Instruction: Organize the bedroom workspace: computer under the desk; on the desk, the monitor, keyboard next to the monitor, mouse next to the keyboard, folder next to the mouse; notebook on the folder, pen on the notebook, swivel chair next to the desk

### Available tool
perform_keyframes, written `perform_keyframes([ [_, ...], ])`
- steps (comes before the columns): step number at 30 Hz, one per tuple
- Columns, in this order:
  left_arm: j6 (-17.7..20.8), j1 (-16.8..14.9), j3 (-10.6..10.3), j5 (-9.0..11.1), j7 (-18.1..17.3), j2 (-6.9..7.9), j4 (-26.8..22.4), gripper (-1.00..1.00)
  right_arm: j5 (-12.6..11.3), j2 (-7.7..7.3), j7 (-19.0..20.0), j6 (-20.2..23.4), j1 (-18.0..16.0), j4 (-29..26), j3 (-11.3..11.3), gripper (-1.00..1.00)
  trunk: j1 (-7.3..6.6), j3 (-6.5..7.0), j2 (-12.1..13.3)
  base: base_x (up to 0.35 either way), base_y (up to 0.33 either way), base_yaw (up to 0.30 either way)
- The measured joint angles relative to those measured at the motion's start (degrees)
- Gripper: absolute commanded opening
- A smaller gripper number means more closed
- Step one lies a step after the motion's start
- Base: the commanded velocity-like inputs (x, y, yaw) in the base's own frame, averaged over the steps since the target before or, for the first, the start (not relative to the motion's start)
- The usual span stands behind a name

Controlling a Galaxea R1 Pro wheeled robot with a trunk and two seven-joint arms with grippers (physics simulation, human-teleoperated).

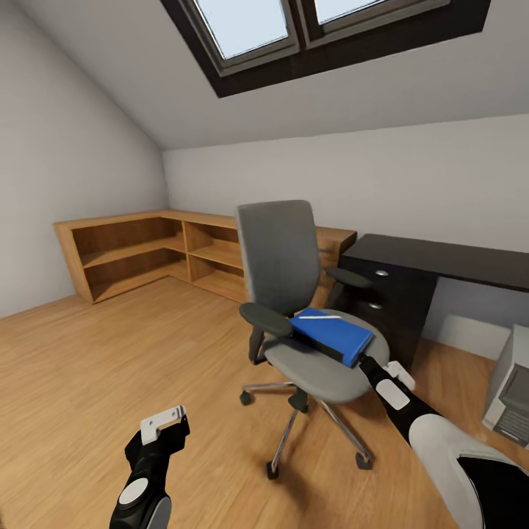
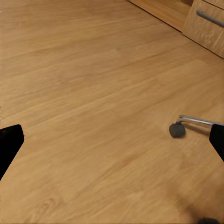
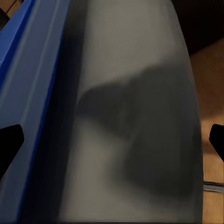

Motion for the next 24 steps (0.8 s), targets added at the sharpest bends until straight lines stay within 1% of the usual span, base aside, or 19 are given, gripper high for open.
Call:
perform_keyframes([
  [5, 0.0, 0.0, -0.01, 0.0, 0.0, 0.0, 0.01, 1.0, -0.03, -0.08, 0.04, 0.0, 0.0, -0.08, 0.04, 1.0, 0.01, 0.0, 0.0, 0.011, 0.0, 0.075],
  [15, 0.0, -0.01, -0.01, 0.0, 0.0, 0.0, 0.06, 1.0, -0.06, -0.05, 0.04, 0.01, 0.0, -0.09, 0.15, 1.0, 0.01, 0.0, 0.0, 0.0, -0.002, 0.004],
  [18, -0.01, -0.01, -0.07, 0.0, 0.0, 0.0, 0.42, 1.0, -0.04, -0.06, 0.04, 0.0, -0.01, -0.08, 0.13, 1.0, 0.01, 0.0, 0.0, 0.0, -0.138, 0.0],
  [24, 0.06, -0.01, -0.26, 0.0, 0.0, -0.06, 0.98, 1.0, -0.01, -0.08, 0.03, -0.05, -0.01, -0.16, 0.02, 1.0, 0.01, 0.0, 0.0, 0.0, -0.235, 0.0],
])
